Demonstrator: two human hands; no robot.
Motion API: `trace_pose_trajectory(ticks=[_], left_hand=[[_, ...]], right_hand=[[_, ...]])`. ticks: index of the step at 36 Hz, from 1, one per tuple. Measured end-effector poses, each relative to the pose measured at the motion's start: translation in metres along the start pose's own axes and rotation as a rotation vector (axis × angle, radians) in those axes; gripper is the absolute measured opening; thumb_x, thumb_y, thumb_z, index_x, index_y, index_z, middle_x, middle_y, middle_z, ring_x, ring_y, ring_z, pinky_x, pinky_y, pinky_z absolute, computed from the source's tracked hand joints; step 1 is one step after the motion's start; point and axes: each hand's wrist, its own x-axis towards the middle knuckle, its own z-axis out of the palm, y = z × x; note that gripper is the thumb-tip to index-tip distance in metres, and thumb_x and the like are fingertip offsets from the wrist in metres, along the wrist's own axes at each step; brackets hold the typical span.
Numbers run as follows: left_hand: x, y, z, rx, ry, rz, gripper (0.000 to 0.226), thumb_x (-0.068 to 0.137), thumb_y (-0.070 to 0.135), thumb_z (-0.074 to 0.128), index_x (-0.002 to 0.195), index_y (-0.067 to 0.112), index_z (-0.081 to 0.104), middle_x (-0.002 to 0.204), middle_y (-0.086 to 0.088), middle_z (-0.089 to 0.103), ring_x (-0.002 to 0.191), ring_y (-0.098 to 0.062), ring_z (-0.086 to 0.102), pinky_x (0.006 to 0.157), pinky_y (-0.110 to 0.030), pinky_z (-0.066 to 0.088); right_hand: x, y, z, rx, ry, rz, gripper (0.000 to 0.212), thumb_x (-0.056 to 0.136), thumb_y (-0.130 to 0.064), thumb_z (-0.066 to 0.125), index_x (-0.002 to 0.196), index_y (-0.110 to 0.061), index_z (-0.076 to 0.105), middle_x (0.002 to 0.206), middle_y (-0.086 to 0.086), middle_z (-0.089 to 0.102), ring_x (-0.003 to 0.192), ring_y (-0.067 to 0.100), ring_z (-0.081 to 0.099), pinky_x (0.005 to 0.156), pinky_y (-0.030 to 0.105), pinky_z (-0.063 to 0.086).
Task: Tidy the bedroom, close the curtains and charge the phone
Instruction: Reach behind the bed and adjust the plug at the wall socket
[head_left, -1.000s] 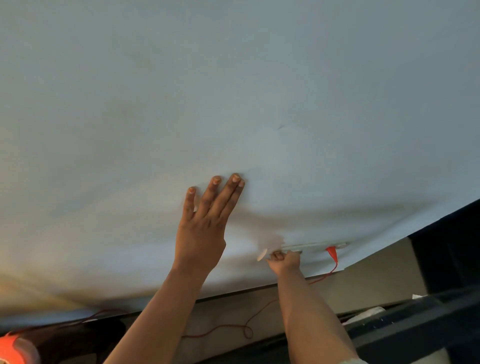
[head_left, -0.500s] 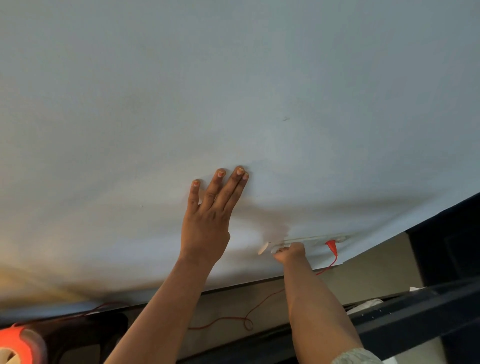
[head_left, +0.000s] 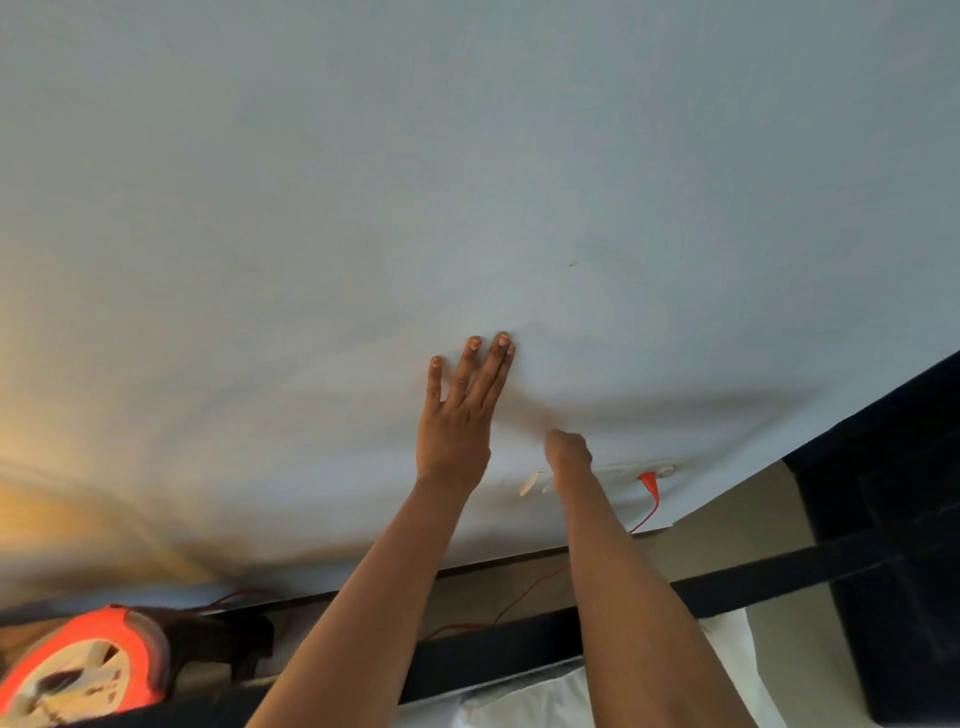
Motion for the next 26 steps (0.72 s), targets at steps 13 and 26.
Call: trace_pose_trajectory(ticks=[13, 26], left_hand=[[-0.048, -0.055, -0.083, -0.024, -0.264, 0.053, 0.081, 0.087, 0.009, 0.037, 0.145, 0.010, -0.020, 0.155, -0.002, -0.023, 0.142, -0.020, -0.020, 0.108, -0.046, -0.019], [-0.177, -0.210, -0.191, 0.014, -0.068, -0.291, 0.078, 0.087, 0.021, 0.054, 0.150, 0.015, 0.007, 0.158, -0.001, 0.002, 0.145, -0.020, -0.001, 0.112, -0.046, -0.013]], right_hand=[[-0.138, -0.030, 0.033, -0.297, -0.030, -0.278, 0.070, 0.092, -0.005, 0.040, 0.150, -0.006, 0.001, 0.159, 0.008, -0.004, 0.147, 0.026, 0.006, 0.117, 0.051, 0.015], [-0.283, -0.068, 0.099, -0.177, 0.021, -0.632, 0.058, 0.098, -0.014, 0.033, 0.151, -0.012, 0.008, 0.160, 0.005, 0.001, 0.146, 0.023, 0.010, 0.115, 0.049, 0.013]])
